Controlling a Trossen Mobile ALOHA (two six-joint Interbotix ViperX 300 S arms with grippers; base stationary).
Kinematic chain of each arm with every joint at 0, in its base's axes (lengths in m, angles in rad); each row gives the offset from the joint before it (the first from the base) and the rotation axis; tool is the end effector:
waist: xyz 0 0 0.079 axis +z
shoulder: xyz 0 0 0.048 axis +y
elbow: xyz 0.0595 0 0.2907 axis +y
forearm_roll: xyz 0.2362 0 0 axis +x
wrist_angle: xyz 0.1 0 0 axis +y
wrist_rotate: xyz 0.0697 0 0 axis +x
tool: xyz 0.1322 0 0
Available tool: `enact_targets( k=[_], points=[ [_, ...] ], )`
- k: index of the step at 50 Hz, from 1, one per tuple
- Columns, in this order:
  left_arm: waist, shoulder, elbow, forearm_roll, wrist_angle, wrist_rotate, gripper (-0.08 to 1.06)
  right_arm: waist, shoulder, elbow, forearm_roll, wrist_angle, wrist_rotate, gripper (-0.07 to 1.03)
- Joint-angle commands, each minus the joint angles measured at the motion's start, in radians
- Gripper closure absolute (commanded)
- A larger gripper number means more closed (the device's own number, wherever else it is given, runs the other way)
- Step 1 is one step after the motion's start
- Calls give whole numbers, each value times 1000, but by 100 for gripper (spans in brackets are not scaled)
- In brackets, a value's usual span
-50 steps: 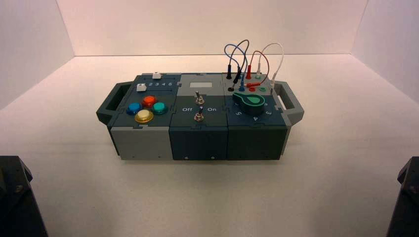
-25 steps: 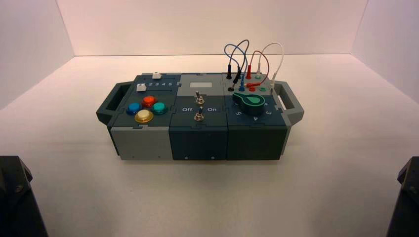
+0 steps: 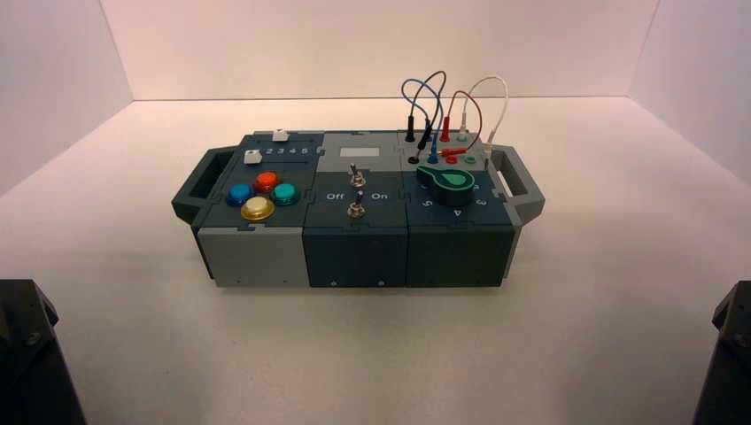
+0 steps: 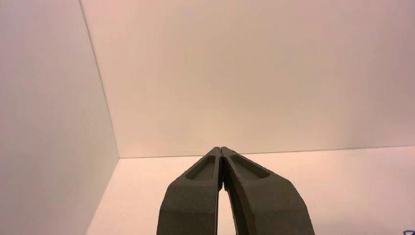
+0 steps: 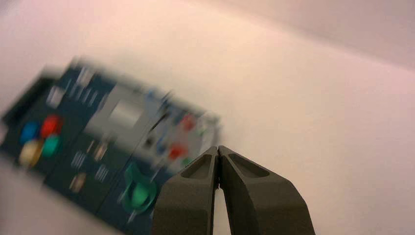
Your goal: Push the red button with the left gripper.
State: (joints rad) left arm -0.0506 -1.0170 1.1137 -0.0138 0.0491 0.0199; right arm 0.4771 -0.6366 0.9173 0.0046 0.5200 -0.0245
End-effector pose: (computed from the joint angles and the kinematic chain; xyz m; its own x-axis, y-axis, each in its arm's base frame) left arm 0.3180 -0.0162 0.2687 0.9881 -0.0507 -0.1453 0.0521 0.9986 0.0060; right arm 0.3006 0.1559 0.1581 0.6174 0.3217 -0.7178 -0.4736 0.8807 -0.0126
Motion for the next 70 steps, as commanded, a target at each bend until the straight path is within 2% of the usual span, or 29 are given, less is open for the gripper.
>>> enact_targets(
  k=[1,4,8,15,32,35,38,40,45,49,57,70],
  points=[
    [-2,2,-32,0,-5,6,100,103,71,-57,2,34,-20,99],
    [-2,3,-34,0,2,6,100,149,109,-72,2,40,-32,99],
    [-2,5,-34,0,6,6,100,176,135,-84,2,40,-40,99],
    [-9,15,-48,0,55,5,100,184,155,-100,3,41,-52,99],
    [-144,160,-161,-2,383,6,100,196,176,-114,3,51,-84,99],
    [-199,210,-175,-3,453,5,100,206,189,-114,3,46,-84,99],
    [-216,225,-178,-6,469,2,100,207,192,-114,3,44,-86,99],
    [-258,265,-184,-18,497,-3,100,212,198,-115,3,44,-86,99],
    [-290,298,-184,-29,508,-9,100,215,204,-120,5,43,-86,99],
    [-342,353,-187,-34,512,-32,100,216,209,-121,8,41,-86,99],
    [-402,437,-198,-41,514,-61,100,218,210,-126,14,41,-86,99],
    [-430,580,-219,-44,506,-66,100,218,216,-123,18,41,-86,99]
  ],
)
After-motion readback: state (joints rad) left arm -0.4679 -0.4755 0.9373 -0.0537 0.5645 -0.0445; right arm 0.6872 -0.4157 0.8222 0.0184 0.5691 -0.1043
